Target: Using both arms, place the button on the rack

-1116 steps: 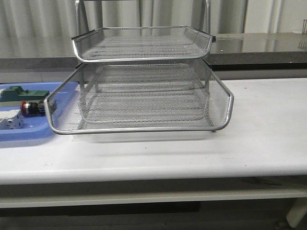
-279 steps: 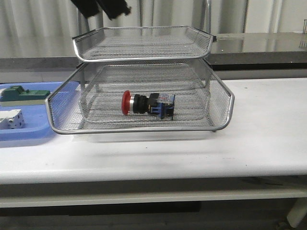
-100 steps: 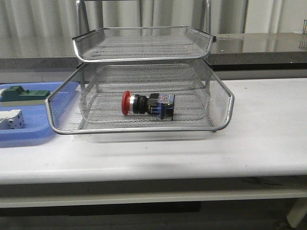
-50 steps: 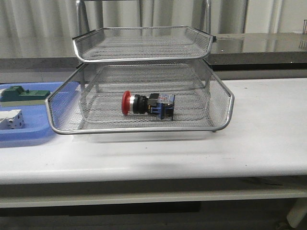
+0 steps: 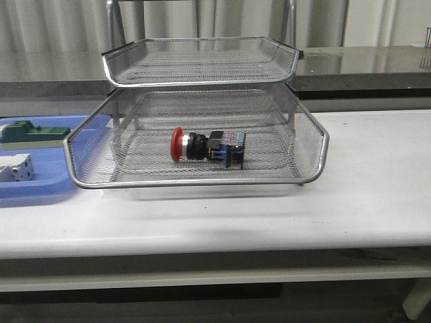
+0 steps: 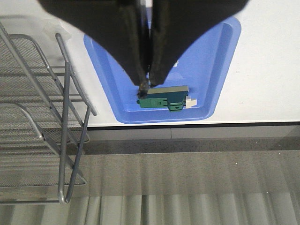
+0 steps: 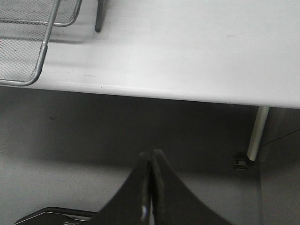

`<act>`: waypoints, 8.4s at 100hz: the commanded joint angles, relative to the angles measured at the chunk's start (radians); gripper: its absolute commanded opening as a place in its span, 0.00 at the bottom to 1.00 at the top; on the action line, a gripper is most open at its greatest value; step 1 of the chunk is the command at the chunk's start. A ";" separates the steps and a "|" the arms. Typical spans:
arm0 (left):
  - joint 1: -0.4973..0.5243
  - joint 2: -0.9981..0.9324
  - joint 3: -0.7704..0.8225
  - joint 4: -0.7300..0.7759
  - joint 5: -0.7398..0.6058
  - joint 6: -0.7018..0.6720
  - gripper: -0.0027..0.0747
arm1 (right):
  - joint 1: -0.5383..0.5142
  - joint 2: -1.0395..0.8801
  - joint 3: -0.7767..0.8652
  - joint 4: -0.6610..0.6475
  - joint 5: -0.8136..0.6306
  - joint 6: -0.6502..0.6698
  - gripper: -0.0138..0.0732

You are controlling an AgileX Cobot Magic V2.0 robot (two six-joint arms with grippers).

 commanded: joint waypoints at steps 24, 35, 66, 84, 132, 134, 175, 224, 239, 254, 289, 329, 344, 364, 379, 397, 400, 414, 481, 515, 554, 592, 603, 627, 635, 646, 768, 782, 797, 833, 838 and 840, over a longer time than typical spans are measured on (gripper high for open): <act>0.002 0.000 -0.026 -0.005 -0.073 -0.005 0.01 | 0.001 0.011 -0.036 0.085 -0.179 -0.002 0.08; 0.002 0.000 -0.026 -0.005 -0.073 -0.005 0.01 | 0.001 0.055 -0.036 0.158 -0.204 -0.015 0.08; 0.002 0.000 -0.026 -0.005 -0.073 -0.005 0.01 | 0.010 0.269 -0.036 0.464 -0.189 -0.198 0.08; 0.002 0.000 -0.026 -0.005 -0.073 -0.005 0.01 | 0.082 0.405 -0.036 0.582 -0.195 -0.270 0.08; 0.002 0.000 -0.026 -0.005 -0.073 -0.005 0.01 | 0.395 0.736 -0.039 0.629 -0.433 -0.270 0.08; 0.002 0.000 -0.026 -0.005 -0.073 -0.005 0.01 | 0.400 0.745 -0.041 0.632 -0.442 -0.270 0.08; 0.002 0.000 -0.026 -0.005 -0.073 -0.005 0.01 | 0.486 0.933 -0.133 0.654 -0.576 -0.270 0.08; 0.002 0.000 -0.026 -0.005 -0.073 -0.005 0.01 | 0.485 1.075 -0.284 0.567 -0.658 -0.289 0.08; 0.002 0.000 -0.026 -0.005 -0.073 -0.005 0.01 | 0.484 1.113 -0.335 0.522 -0.675 -0.289 0.08; 0.002 0.000 -0.026 -0.005 -0.073 -0.005 0.01 | 0.465 1.147 -0.388 0.496 -0.702 -0.289 0.08; 0.002 0.000 -0.026 -0.005 -0.073 -0.005 0.01 | 0.358 1.187 -0.439 0.461 -0.841 -0.289 0.08; 0.002 0.000 -0.026 -0.005 -0.073 -0.005 0.01 | 0.346 1.177 -0.439 0.449 -0.752 -0.288 0.08; 0.002 0.000 -0.026 -0.005 -0.073 -0.005 0.01 | 0.346 1.139 -0.438 0.449 -0.696 -0.288 0.08; 0.002 0.000 -0.026 -0.005 -0.073 -0.005 0.01 | 0.346 1.054 -0.431 0.440 -0.644 -0.288 0.09; 0.002 0.000 -0.026 -0.005 -0.073 -0.005 0.01 | 0.330 0.976 -0.375 0.405 -0.647 -0.288 0.09; 0.002 0.000 -0.026 -0.005 -0.073 -0.005 0.01 | 0.243 0.856 -0.272 0.396 -0.662 -0.288 0.09; 0.002 0.000 -0.026 -0.005 -0.073 -0.005 0.01 | 0.225 0.834 -0.250 0.392 -0.666 -0.288 0.09; 0.002 0.000 -0.026 -0.005 -0.073 -0.005 0.01 | 0.131 0.716 -0.169 0.379 -0.674 -0.288 0.09; 0.002 0.000 -0.026 -0.005 -0.073 -0.005 0.01 | -0.014 0.214 0.102 0.337 -0.664 -0.288 0.09; 0.002 0.000 -0.026 -0.005 -0.073 -0.005 0.01 | -0.014 0.185 0.103 0.308 -0.660 -0.288 0.09; 0.002 0.000 -0.026 -0.005 -0.073 -0.005 0.01 | -0.014 0.190 0.103 0.294 -0.698 -0.288 0.09; 0.002 0.000 -0.026 -0.005 -0.073 -0.005 0.01 | -0.014 0.190 0.103 0.294 -0.698 -0.288 0.09; 0.002 0.000 -0.026 -0.005 -0.073 -0.005 0.01 | -0.014 0.190 0.103 0.294 -0.698 -0.288 0.09; 0.002 0.000 -0.026 -0.005 -0.073 -0.005 0.01 | -0.014 0.138 0.133 0.294 -0.714 -0.288 0.09; 0.002 0.000 -0.026 -0.005 -0.073 -0.005 0.01 | -0.014 0.087 0.170 0.294 -0.748 -0.288 0.09; 0.002 0.000 -0.026 -0.005 -0.073 -0.005 0.01 | -0.014 -0.003 0.246 0.294 -0.829 -0.288 0.09; 0.002 0.000 -0.026 -0.005 -0.073 -0.005 0.01 | -0.014 -0.677 0.686 -0.078 -0.825 0.083 0.09; 0.002 0.000 -0.026 -0.005 -0.073 -0.005 0.01 | -0.014 -0.677 0.725 -0.082 -0.860 0.083 0.09; 0.002 0.000 -0.026 -0.005 -0.073 -0.005 0.01 | -0.014 -0.677 0.781 -0.079 -0.935 0.084 0.09; 0.002 0.000 -0.026 -0.005 -0.073 -0.005 0.01 | -0.014 -0.677 0.789 -0.065 -1.019 0.084 0.09; 0.002 0.000 -0.026 -0.005 -0.073 -0.005 0.01 | -0.014 -0.677 0.789 -0.065 -1.019 0.084 0.09; 0.002 0.000 -0.026 -0.005 -0.073 -0.005 0.01 | -0.014 -0.677 0.789 -0.065 -1.019 0.084 0.09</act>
